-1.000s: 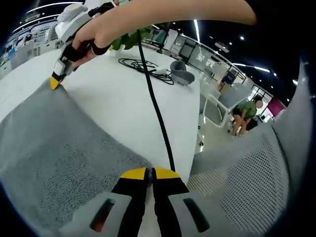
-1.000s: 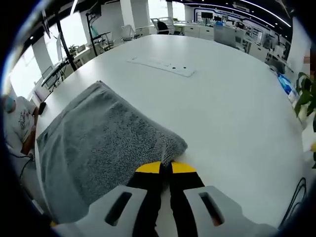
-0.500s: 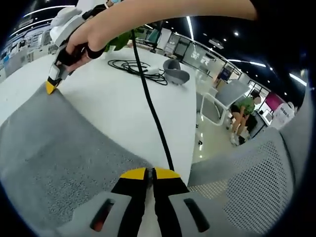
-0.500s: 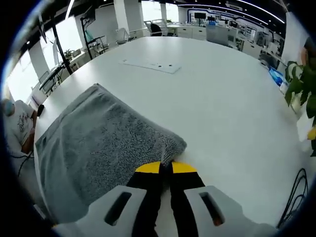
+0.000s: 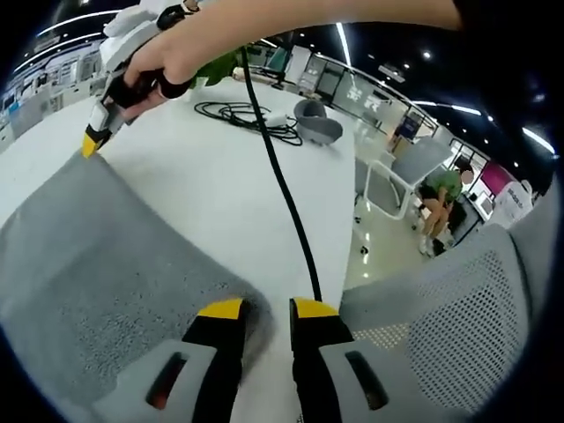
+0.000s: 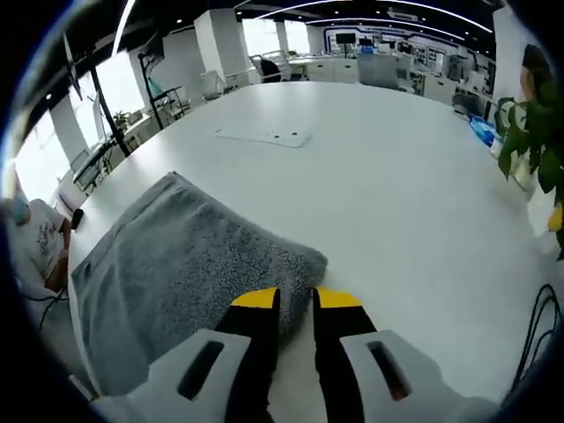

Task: Fold the towel on the table until its edges align and the towel forms a compact rectangular stack.

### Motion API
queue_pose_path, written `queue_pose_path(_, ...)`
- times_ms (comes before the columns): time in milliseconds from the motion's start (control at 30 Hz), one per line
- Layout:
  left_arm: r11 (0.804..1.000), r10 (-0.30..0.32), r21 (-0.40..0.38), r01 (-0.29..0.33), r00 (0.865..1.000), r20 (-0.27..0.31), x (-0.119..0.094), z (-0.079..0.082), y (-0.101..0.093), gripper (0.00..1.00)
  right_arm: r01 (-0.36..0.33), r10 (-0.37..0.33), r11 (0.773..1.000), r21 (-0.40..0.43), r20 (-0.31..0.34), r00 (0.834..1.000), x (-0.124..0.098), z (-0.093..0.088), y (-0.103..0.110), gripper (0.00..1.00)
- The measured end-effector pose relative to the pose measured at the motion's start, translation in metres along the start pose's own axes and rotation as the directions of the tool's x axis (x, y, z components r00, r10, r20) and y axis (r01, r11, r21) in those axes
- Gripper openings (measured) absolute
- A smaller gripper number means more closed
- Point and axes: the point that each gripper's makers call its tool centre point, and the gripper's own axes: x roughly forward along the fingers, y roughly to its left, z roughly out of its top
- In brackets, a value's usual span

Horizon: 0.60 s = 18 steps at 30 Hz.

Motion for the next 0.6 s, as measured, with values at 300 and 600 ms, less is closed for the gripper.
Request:
queue_pose_path(300,0.998,0.058,0.004,-0.058,0.998,-0.018,0.008,-0.008,0.003,0.18,0.014,-0.014,1.000,-0.008,-0.024,1.000,0.001,-0.005,0.007,0.14)
queue_pose_path(600,0.996,0.084,0.017,-0.084,0.996,-0.017,0.005,-0.006,0.010,0.07,0.008,-0.007,0.999,0.035,-0.030,1.000,0.004,-0.011,0.006,0.04)
